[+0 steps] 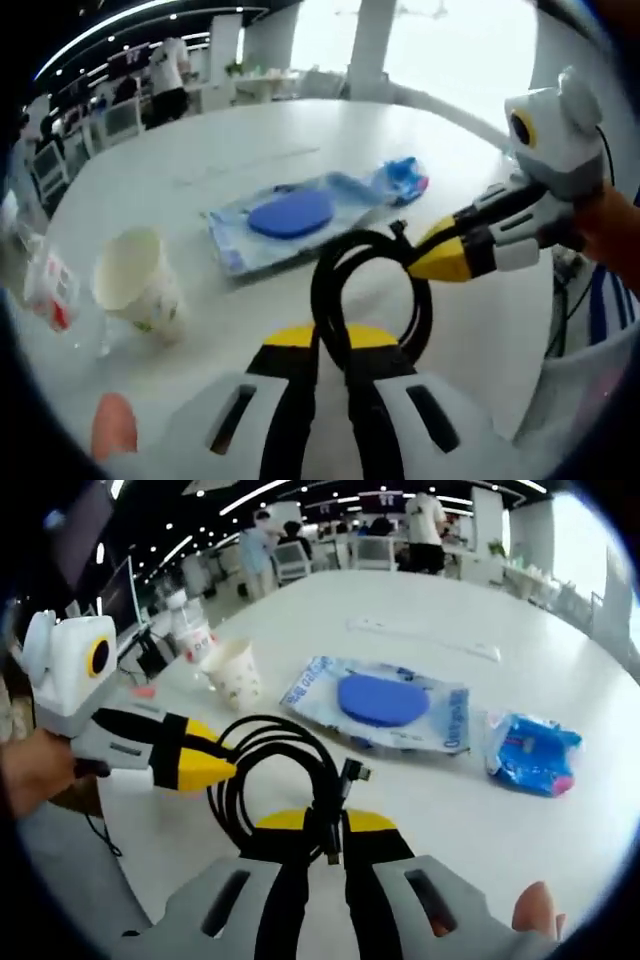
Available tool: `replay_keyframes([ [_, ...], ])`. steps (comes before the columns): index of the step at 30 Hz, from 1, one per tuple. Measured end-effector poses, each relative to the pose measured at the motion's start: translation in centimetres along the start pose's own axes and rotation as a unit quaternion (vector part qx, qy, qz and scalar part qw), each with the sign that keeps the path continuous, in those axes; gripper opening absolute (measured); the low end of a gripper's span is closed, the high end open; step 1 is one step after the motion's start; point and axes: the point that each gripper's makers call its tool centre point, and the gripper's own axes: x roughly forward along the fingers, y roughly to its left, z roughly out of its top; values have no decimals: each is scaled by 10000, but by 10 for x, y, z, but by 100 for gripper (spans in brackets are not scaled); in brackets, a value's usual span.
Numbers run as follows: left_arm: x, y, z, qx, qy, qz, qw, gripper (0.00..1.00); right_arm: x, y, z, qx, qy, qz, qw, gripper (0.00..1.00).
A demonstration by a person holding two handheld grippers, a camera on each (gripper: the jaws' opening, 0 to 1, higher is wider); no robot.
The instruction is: Arrange the tabletop items into an orderly group along one side of the table until the central work area is clear of visible clutter.
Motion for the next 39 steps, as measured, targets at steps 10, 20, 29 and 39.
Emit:
replay_keyframes([
  [10, 23, -37, 17, 294, 66, -246, 9992, 7, -25, -33, -14, 179, -11, -251, 9995, 12],
  [20, 47, -69, 34, 556, 162, -462, 9973, 7, -46, -67, -30, 423, -45, -492, 9979, 12],
  [29, 68, -83, 43, 657, 265, -561, 9959, 7, -52, -91, -36, 576, -49, -603, 9965, 12],
  [39, 90, -88, 47, 591, 335, -630, 9957, 8, -44, -114, -39, 746, 35, -602, 9954, 12],
])
